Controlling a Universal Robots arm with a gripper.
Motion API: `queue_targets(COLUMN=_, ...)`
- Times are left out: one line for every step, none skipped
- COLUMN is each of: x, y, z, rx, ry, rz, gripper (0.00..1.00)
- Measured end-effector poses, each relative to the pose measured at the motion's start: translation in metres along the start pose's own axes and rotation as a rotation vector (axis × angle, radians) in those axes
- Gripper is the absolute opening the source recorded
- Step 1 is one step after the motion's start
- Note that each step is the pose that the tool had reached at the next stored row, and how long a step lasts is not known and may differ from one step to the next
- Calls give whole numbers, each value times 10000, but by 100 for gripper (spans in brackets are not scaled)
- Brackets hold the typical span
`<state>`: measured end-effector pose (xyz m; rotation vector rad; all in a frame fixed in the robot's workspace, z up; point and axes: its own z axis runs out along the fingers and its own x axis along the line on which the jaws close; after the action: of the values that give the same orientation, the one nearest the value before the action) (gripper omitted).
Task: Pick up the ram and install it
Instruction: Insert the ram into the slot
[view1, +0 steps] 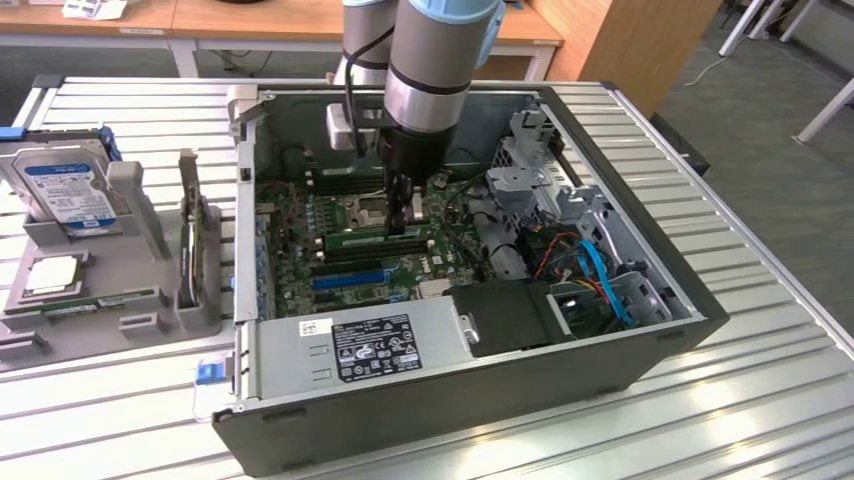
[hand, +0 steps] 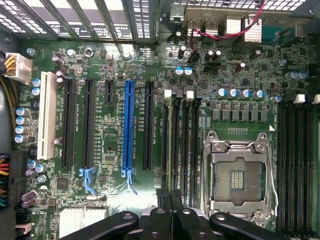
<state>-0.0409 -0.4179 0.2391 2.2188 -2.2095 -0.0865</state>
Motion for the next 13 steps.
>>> queue_targets(x=3, y=0, z=-1, rx=-1, ry=1, rz=0, gripper=11)
queue_targets(x=6, y=1, z=-1, rx=-1, ry=2, rz=1, gripper=11)
queue_targets(x=7, y=1, z=-1, rx=-1, ry=1, rz=1, gripper=11)
queue_targets(x=7, y=1, z=-1, rx=-1, ry=1, rz=2, gripper=11)
queue_targets(x=7, y=0, z=-1, rx=-1, ry=2, rz=1, gripper=11)
queue_targets(x=7, y=0, z=-1, rx=-1, ry=2, rz=1, gripper=11)
queue_targets(x=8, y=0, z=5, rx=0, ry=0, rz=0, gripper=11)
queue_targets(x=9, y=0, z=12, rx=0, ry=2, rz=0, gripper=11)
queue_targets(x=9, y=0, z=19, rx=-1, ry=3, rz=0, gripper=11)
queue_targets(x=9, y=-1, z=25, rx=-1, ry=2, rz=1, gripper=11)
queue_targets(x=9, y=-1, z=26, rx=-2, ry=4, rz=1, gripper=11)
queue_targets(x=9, y=0, z=26, rx=-2, ry=4, rz=1, gripper=11)
queue_targets(x=9, y=-1, z=26, rx=-2, ry=5, rz=1, gripper=11)
